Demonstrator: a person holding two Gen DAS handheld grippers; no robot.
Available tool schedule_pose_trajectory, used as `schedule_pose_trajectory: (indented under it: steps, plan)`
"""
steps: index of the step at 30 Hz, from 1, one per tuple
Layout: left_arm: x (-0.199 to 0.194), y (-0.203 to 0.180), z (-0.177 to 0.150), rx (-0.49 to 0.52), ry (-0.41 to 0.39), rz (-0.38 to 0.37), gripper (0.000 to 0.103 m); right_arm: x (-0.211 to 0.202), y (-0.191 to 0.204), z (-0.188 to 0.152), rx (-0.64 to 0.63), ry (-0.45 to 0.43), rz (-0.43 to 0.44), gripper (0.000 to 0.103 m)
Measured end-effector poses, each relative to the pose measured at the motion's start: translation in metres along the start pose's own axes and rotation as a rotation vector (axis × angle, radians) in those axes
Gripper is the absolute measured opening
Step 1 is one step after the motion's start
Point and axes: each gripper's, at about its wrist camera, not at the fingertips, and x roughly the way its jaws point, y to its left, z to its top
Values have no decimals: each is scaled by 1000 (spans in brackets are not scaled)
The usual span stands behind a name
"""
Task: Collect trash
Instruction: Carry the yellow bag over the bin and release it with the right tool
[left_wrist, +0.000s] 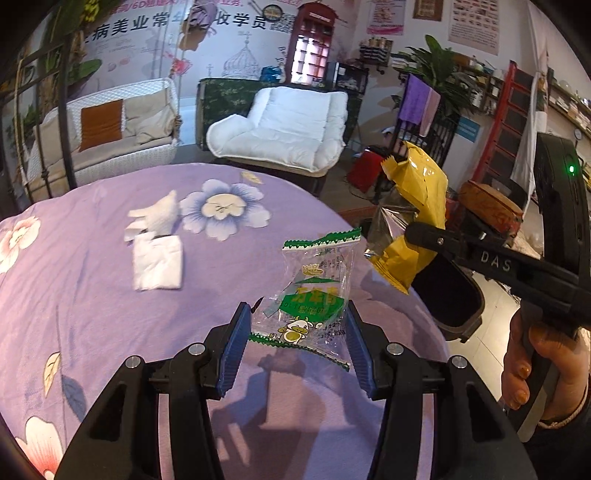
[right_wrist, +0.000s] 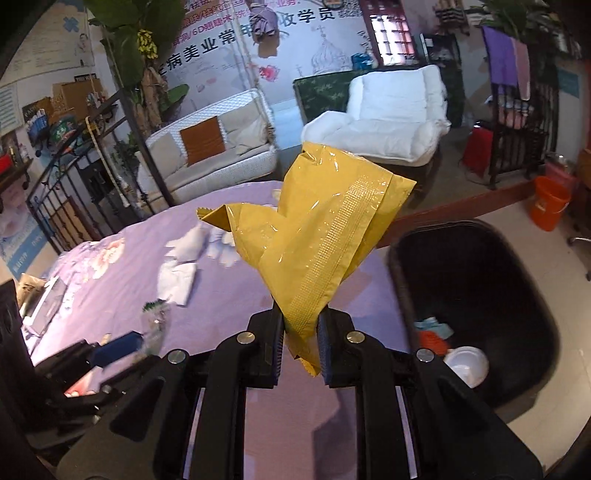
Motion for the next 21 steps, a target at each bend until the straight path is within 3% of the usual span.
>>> schedule_pose_trajectory:
  steps: [9,15,21]
  plan:
    - [24,-45,8,75,17,-73,51,-18,-73,-6,41,-14,-180,17]
    - [32,-66,12,113,22,-117,51,-3,-113,-10,71,25,-272,17]
    - [42,-88,15,143,36,-143,51,25,-135,-19,93,91,-312,17]
